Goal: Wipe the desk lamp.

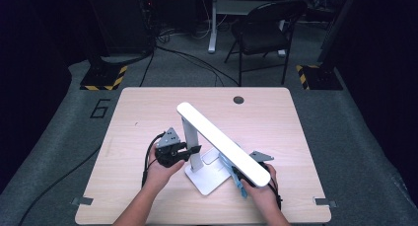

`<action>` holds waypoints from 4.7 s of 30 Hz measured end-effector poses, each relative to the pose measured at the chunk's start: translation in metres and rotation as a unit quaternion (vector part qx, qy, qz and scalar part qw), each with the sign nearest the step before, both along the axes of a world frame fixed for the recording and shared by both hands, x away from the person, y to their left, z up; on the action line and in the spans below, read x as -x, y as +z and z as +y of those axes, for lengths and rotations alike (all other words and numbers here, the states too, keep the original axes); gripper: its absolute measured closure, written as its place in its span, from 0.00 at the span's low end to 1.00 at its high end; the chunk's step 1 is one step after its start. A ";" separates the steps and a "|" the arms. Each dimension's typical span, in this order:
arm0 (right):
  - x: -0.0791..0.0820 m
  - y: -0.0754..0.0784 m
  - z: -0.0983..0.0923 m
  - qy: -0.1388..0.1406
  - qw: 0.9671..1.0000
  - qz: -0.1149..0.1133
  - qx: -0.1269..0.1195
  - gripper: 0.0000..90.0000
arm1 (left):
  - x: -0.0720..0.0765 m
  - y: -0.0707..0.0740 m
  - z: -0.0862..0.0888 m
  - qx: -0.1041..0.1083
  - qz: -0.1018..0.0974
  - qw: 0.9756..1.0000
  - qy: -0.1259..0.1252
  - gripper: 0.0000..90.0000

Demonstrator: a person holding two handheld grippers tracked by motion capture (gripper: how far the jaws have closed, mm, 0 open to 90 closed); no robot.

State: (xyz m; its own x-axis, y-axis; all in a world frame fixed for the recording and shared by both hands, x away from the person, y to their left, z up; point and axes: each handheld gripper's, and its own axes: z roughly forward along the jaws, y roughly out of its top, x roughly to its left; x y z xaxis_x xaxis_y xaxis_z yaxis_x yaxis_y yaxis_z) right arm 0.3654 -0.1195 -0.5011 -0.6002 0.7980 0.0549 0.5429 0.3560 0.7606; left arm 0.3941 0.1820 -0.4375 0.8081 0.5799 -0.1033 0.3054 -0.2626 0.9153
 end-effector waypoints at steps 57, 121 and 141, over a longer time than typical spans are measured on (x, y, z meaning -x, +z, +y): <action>-0.072 0.002 0.053 0.006 1.000 0.004 0.017 0.71 | 0.034 -0.001 -0.007 -0.003 0.011 0.988 -0.154 0.54; -0.010 -0.004 0.020 -0.010 0.999 0.028 0.030 0.70 | 0.036 -0.004 -0.013 -0.028 -0.019 0.998 -0.062 0.57; -0.001 -0.004 0.016 0.007 0.999 0.038 0.025 0.70 | 0.034 -0.005 -0.011 -0.026 -0.016 0.997 -0.069 0.58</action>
State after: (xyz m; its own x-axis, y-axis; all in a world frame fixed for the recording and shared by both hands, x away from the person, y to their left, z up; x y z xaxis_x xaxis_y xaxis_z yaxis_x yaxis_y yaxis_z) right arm 0.3662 -0.1037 -0.5049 -0.6067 0.7926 0.0610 0.5937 0.4008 0.6978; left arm 0.3600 0.1713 -0.4422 0.8834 0.4662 -0.0480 0.2330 -0.3479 0.9081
